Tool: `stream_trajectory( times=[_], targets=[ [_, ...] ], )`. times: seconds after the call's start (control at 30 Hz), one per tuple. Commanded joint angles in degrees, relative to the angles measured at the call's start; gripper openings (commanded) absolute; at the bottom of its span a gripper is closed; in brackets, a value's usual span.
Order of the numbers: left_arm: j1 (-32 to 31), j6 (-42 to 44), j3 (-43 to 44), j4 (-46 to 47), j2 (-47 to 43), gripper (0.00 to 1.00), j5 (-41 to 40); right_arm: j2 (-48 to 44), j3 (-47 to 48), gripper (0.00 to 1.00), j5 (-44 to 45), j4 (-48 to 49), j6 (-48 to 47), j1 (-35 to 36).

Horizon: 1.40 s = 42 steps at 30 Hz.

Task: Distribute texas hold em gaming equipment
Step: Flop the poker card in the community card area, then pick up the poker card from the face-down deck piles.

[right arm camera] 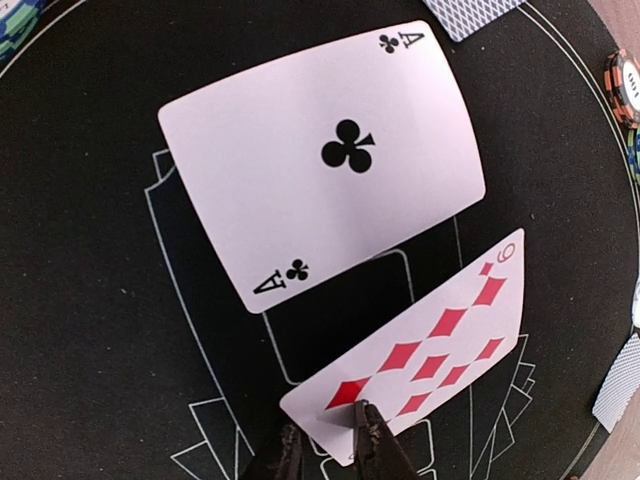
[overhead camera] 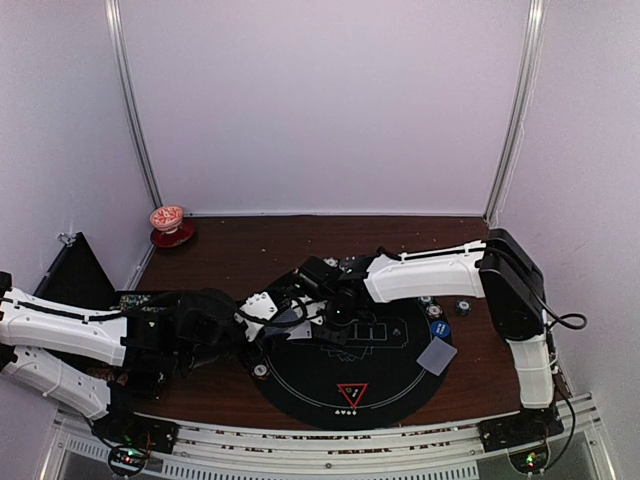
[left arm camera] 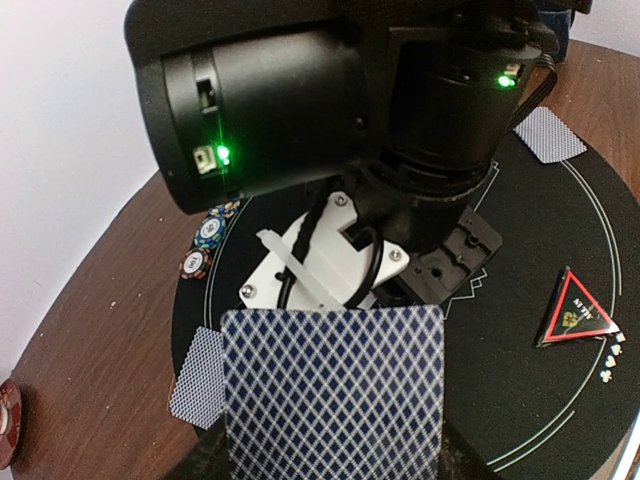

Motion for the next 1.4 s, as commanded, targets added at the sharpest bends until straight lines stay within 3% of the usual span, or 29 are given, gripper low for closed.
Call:
stream_trajectory(
  times=[0.0,0.43,0.7,1.03,1.13,1.37],
  targets=[
    [-0.1,-0.4,0.4,2.5,-1.0,0.54,-0.7,0.7,1.2,0.19,-0.6,-0.7,-0.6,0.9],
    [-0.1,-0.4,0.4,2.4,-1.2,0.54,-0.7,-0.3,1.5,0.31,-0.5,-0.8,-0.2,1.2],
    [-0.1,-0.4,0.3,2.4,-1.3,0.54,-0.7,-5.2,0.4,0.49,3.9,0.4,1.0,-0.9],
    [-0.1,-0.4,0.4,2.5,-0.6,0.54,-0.6,-8.2,-0.4,0.67,6.3,2.2,3.7,-9.1],
    [-0.1,-0.3,0.5,2.5,-0.3,0.54,-0.5,-8.0,0.2,0.71,1.8,1.2,3.5,-11.2],
    [-0.1,-0.1,0.7,2.5,0.4,0.54,-0.1,-14.1,0.4,0.76,-26.6,-1.5,-0.2,-13.7]
  ],
)
